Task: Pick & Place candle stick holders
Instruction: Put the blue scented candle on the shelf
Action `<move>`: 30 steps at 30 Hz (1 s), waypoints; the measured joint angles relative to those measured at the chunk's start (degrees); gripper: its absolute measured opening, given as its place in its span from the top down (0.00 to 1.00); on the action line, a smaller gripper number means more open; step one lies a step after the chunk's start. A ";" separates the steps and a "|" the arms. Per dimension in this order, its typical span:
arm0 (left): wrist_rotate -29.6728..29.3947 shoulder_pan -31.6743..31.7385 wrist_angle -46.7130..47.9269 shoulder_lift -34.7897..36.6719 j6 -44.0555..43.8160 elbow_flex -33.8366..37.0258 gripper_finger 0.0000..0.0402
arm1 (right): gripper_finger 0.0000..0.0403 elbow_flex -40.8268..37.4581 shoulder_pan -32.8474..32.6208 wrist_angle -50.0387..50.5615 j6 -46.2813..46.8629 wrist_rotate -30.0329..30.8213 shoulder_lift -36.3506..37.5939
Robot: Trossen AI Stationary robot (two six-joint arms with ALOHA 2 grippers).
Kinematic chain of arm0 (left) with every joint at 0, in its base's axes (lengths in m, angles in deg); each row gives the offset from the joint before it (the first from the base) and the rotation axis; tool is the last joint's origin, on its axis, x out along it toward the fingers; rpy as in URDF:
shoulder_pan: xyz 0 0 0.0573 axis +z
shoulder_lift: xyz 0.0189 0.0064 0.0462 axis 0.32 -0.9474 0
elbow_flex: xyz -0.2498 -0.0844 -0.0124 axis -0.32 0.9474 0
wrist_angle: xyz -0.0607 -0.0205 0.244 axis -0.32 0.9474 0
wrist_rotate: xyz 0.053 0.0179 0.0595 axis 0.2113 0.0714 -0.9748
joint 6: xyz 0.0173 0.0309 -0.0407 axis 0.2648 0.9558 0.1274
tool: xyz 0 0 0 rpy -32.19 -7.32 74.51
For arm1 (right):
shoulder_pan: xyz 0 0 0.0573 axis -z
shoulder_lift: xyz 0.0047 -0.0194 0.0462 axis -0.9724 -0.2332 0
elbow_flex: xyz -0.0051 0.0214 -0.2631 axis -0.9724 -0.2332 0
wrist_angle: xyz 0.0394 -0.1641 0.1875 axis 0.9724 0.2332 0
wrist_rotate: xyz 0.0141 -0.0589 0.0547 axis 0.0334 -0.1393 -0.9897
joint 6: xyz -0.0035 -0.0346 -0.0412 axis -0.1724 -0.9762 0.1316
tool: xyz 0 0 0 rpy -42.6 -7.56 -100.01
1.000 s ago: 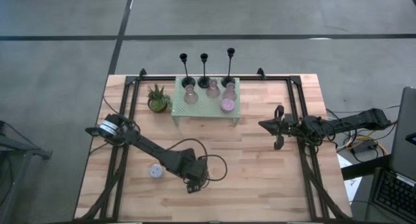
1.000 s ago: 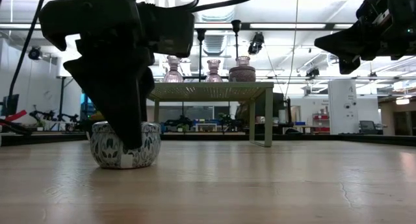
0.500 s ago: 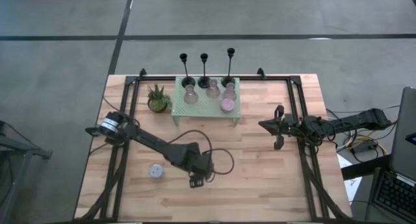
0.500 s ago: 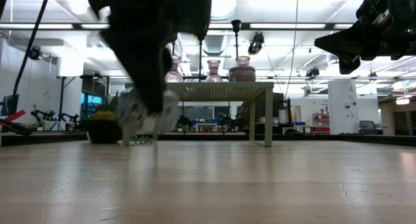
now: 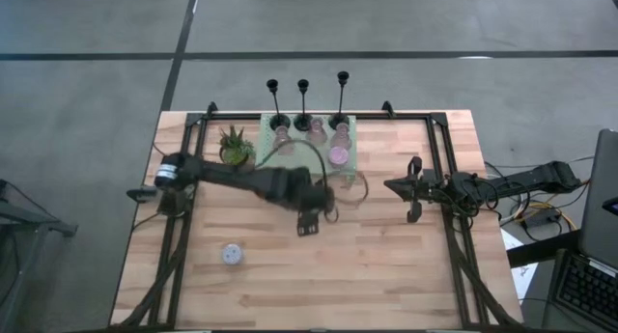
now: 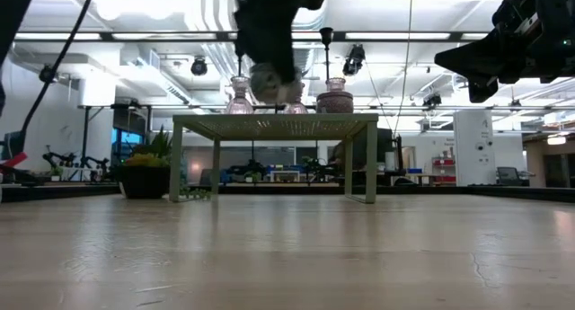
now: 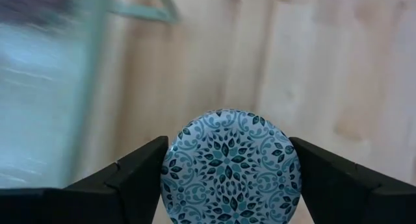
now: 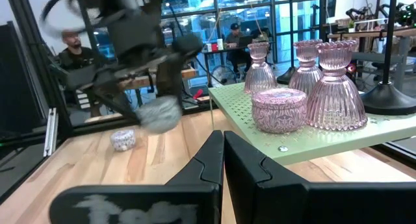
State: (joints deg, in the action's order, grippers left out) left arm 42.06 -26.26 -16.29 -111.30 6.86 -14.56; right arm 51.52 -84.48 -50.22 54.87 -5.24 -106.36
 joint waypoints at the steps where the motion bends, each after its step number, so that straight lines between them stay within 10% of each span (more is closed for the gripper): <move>1: -0.06 1.17 0.09 0.00 0.71 -0.88 0.24 | 0.98 -0.02 0.00 0.00 0.00 0.00 -0.02; 15: 0.66 16.99 -0.29 0.00 0.19 -3.75 0.24 | 0.98 -0.01 -0.01 0.00 0.00 0.00 -0.01; 30: 3.78 20.52 -4.81 -0.02 -2.81 -1.92 0.24 | 0.98 -0.02 -0.01 0.00 0.00 0.00 0.00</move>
State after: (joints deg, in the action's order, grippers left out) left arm 45.84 -5.73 -21.10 -111.32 4.05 -16.47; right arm 51.50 -84.49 -50.22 54.87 -5.24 -106.36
